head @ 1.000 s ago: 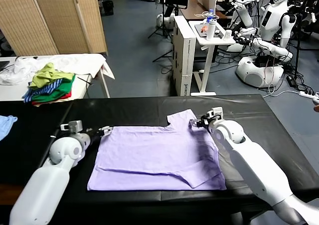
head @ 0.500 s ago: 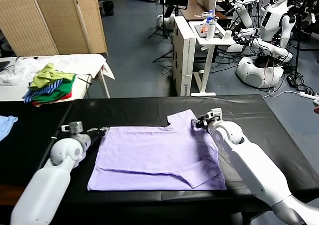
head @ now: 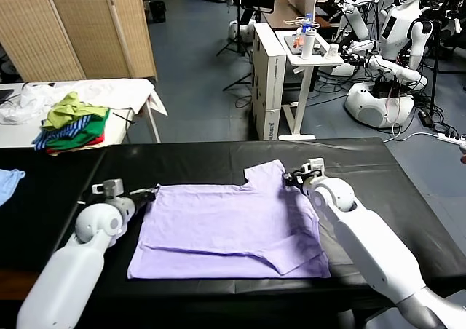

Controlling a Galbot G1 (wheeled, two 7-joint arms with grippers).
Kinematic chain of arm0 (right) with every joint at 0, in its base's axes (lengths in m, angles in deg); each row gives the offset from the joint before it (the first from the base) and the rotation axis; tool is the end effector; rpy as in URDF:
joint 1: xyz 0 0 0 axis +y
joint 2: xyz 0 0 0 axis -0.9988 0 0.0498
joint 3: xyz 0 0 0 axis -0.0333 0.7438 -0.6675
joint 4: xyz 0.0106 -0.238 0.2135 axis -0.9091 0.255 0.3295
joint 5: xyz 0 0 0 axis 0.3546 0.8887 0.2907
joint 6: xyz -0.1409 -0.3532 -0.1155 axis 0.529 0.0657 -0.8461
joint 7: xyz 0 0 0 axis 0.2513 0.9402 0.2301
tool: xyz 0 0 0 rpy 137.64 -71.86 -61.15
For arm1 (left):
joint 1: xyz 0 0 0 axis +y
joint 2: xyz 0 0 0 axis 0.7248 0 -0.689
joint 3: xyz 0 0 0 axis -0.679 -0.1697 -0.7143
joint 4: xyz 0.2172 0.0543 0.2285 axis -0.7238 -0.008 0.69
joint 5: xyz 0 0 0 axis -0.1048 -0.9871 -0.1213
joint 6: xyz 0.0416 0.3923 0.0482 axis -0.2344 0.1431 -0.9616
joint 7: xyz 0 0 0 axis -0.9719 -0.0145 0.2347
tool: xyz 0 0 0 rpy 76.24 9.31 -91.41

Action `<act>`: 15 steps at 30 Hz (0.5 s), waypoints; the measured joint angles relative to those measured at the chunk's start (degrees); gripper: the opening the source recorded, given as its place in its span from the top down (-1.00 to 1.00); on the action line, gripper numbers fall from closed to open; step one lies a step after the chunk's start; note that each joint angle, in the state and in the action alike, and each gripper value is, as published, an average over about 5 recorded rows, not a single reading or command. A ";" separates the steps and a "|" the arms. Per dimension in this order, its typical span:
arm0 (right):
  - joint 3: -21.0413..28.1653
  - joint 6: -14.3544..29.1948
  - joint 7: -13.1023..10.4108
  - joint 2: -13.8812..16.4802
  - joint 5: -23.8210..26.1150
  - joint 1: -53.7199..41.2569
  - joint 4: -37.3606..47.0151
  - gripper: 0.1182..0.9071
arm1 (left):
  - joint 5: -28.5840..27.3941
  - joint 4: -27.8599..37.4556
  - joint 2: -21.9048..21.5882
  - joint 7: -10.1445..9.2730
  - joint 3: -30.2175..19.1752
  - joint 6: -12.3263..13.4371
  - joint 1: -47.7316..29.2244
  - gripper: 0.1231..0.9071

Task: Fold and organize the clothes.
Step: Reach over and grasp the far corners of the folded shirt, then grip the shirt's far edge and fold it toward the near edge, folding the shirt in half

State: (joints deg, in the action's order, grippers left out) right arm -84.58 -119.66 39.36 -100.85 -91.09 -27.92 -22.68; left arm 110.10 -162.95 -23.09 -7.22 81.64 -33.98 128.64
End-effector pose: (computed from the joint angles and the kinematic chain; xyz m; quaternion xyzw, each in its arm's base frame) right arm 0.4850 -0.0224 -0.2100 0.1400 -0.9480 -0.0180 0.2853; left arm 0.4283 0.1151 -0.2345 -0.0531 -0.9457 0.0860 0.3090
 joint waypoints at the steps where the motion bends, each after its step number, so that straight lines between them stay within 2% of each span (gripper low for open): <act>1: -0.53 -0.27 -0.07 0.41 -0.38 0.45 -0.89 0.94 | 0.05 -0.63 -0.21 -0.07 0.32 0.02 0.35 0.94; 10: -5.30 -1.67 -0.76 5.21 -4.10 5.72 -9.54 0.94 | 0.84 -9.15 -3.18 -0.13 4.40 0.31 6.48 0.94; 15: -8.36 -2.90 -2.02 8.82 -5.57 10.65 -16.25 0.94 | 0.95 -14.93 -5.24 -0.12 6.92 0.29 11.12 0.94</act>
State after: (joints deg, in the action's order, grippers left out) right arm -92.94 -122.57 37.34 -92.02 -96.66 -17.27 -38.92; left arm 111.05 -177.88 -28.33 -7.33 88.56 -33.69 139.77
